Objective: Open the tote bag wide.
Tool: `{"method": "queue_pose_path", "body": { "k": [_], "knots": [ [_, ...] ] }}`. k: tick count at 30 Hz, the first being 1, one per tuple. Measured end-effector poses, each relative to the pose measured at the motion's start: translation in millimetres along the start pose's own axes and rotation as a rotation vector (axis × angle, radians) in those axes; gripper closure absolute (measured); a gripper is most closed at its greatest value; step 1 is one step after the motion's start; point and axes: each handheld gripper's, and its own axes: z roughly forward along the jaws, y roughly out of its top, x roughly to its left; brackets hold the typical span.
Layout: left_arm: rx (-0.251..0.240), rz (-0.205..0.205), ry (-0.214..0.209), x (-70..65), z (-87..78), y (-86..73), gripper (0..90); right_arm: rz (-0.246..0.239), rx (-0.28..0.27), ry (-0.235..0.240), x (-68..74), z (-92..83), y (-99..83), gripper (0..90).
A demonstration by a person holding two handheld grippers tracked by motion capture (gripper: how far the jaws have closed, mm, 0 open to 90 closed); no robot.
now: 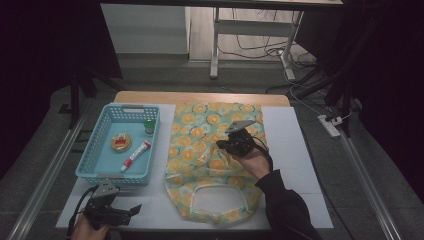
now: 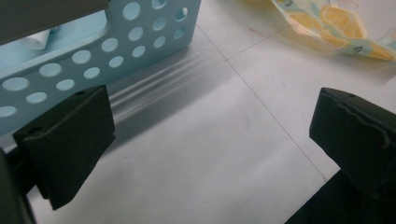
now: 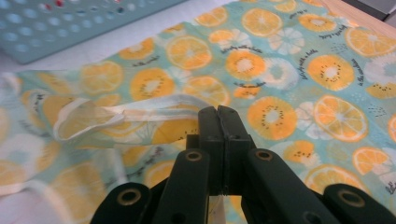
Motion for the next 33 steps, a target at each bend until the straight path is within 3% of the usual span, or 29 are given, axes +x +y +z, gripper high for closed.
{"method": "queue_pose_path", "body": {
  "k": [9, 15, 21, 23, 33],
  "knots": [
    [0.001, -0.001, -0.003, 0.4, -0.2, 0.0, 0.6, 0.011, 0.035, -0.043, -16.7, 28.7, -5.0, 89.1],
    [-0.001, 0.000, -0.002, 0.1, -0.1, -0.1, 0.7, 0.036, 0.078, -0.068, -29.1, 47.0, -19.4, 89.0],
    [0.000, 0.003, -0.002, -0.2, -0.1, -0.1, 0.7, 0.043, 0.091, -0.059, -30.3, 51.4, -23.5, 87.6],
    [0.000, 0.004, -0.002, -0.3, -0.2, -0.1, 0.7, 0.041, 0.100, -0.064, -29.9, 52.6, -24.1, 84.5],
    [-0.003, 0.004, 0.000, -0.6, -0.3, -0.2, 0.8, 0.072, 0.047, -0.057, -27.5, 36.5, -15.7, 64.5]
  ]
}}
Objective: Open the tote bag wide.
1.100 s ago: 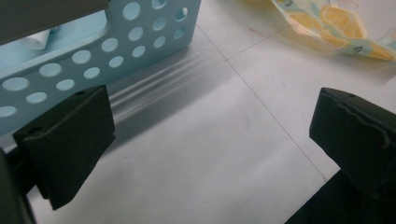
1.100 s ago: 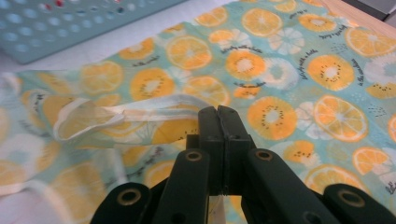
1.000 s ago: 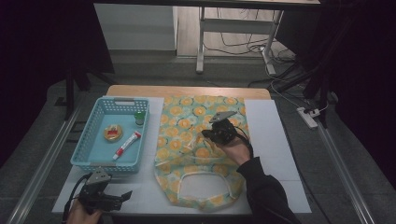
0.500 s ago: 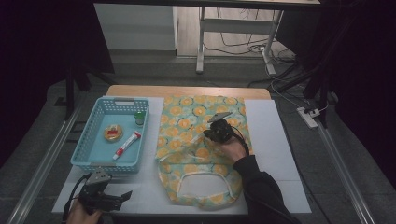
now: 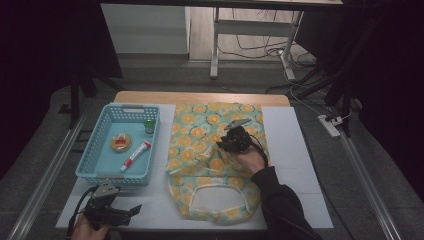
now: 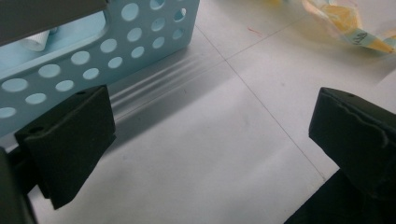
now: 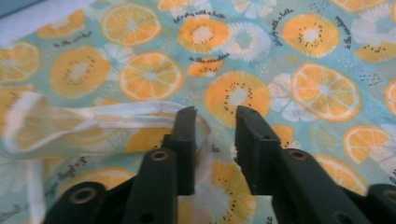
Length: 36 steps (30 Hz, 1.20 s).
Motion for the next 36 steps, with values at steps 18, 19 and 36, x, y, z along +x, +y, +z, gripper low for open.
{"method": "queue_pose_path", "body": {
  "k": [18, 19, 36],
  "knots": [
    [-0.001, -0.006, 0.000, 0.5, -0.3, 0.1, 0.9, -0.006, 0.023, 0.107, 27.9, -35.1, -3.7, 22.0],
    [-0.001, -0.006, 0.000, 0.5, -0.2, 0.1, 0.9, -0.005, 0.028, 0.112, 29.9, -36.0, -5.2, 18.9],
    [0.000, -0.006, 0.000, 0.5, 0.0, 0.4, 0.9, -0.043, 0.153, 0.135, 47.2, -34.5, -49.6, 3.2]
  ]
}}
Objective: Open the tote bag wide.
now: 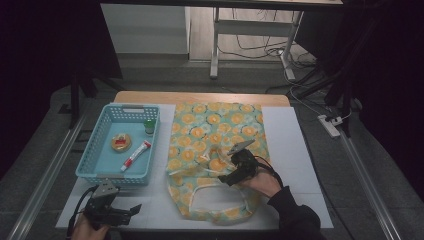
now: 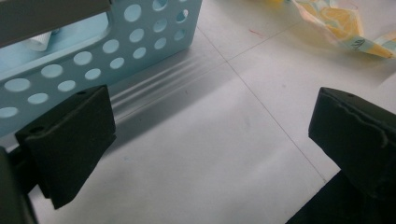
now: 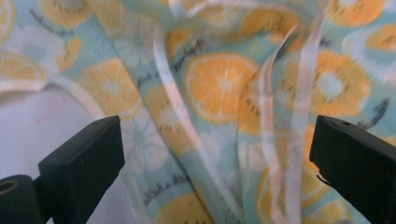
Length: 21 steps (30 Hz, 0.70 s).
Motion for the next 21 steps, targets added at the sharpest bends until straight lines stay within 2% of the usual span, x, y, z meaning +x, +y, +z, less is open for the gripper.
{"method": "queue_pose_path", "body": {
  "k": [4, 7, 8, 11, 13, 14, 16, 21],
  "knots": [
    [0.000, 0.000, 0.000, 0.0, 0.1, 0.1, 1.0, -0.033, 0.025, -0.002, 3.9, 5.3, -4.7, 6.5],
    [0.000, 0.000, 0.000, 0.0, 0.0, 0.0, 1.0, -0.073, 0.035, -0.034, 6.8, 8.3, -7.0, 11.8],
    [0.000, 0.000, -0.001, 0.1, 0.1, 0.0, 1.0, -0.095, 0.034, -0.040, 7.9, 8.1, -7.4, 16.2],
    [0.000, 0.000, 0.000, -0.1, 0.2, 0.1, 1.1, -0.103, 0.030, -0.030, 9.3, 5.9, -7.0, 29.0],
    [0.001, 0.001, 0.001, -0.2, 0.4, 0.1, 1.1, -0.106, 0.035, -0.031, 7.4, 3.4, -5.6, 42.1],
    [0.001, 0.000, 0.001, -0.2, 0.4, 0.2, 1.1, -0.106, 0.035, -0.031, 7.4, 3.4, -5.6, 42.1],
    [0.002, 0.000, 0.001, -0.1, 0.5, 0.3, 1.1, -0.104, 0.037, -0.034, 6.9, 3.0, -5.0, 48.3],
    [0.002, -0.001, 0.001, -0.1, 0.7, 0.3, 1.2, -0.112, 0.038, -0.032, 8.3, 1.8, -3.5, 78.6]
  ]
}}
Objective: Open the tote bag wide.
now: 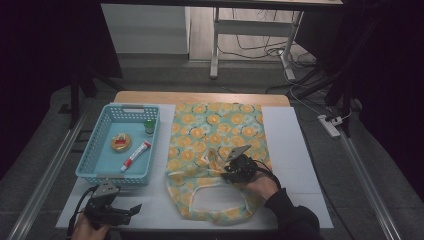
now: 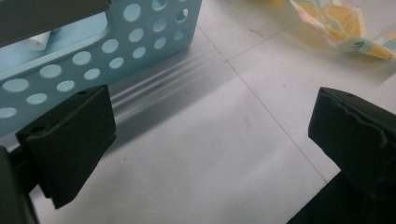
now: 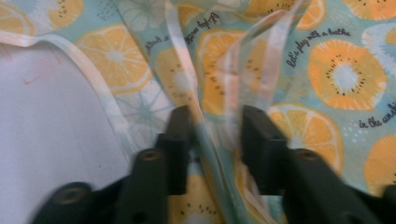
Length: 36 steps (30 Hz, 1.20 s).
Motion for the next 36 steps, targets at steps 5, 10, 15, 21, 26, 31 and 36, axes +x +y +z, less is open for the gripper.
{"method": "queue_pose_path", "body": {
  "k": [5, 10, 15, 21, 26, 31, 36],
  "knots": [
    [0.000, -0.001, 0.000, 0.0, 0.0, 0.0, 1.2, 0.029, 0.003, 0.049, -4.7, -0.7, 1.6, 89.7],
    [0.000, -0.001, -0.001, 0.2, 0.0, 0.0, 1.2, 0.025, -0.055, 0.046, -4.1, -12.6, 8.8, 89.9],
    [0.001, -0.001, 0.000, 0.1, 0.1, 0.2, 1.2, 0.030, -0.070, 0.071, -4.1, -16.5, 15.6, 90.0],
    [0.002, -0.002, 0.000, 0.4, 0.2, 0.2, 1.2, 0.051, -0.124, 0.101, -6.1, -22.4, 28.3, 90.0],
    [0.001, -0.004, -0.001, 0.6, 0.3, 0.1, 1.2, 0.054, -0.172, 0.114, -5.1, -31.5, 40.7, 90.0],
    [0.001, -0.005, -0.002, 0.8, 0.3, 0.2, 1.3, 0.051, -0.225, 0.112, -5.8, -40.8, 52.8, 90.0],
    [0.002, -0.007, -0.003, 1.0, 0.1, 0.1, 1.3, 0.031, -0.249, 0.098, -5.0, -46.9, 64.9, 90.0]
  ]
}}
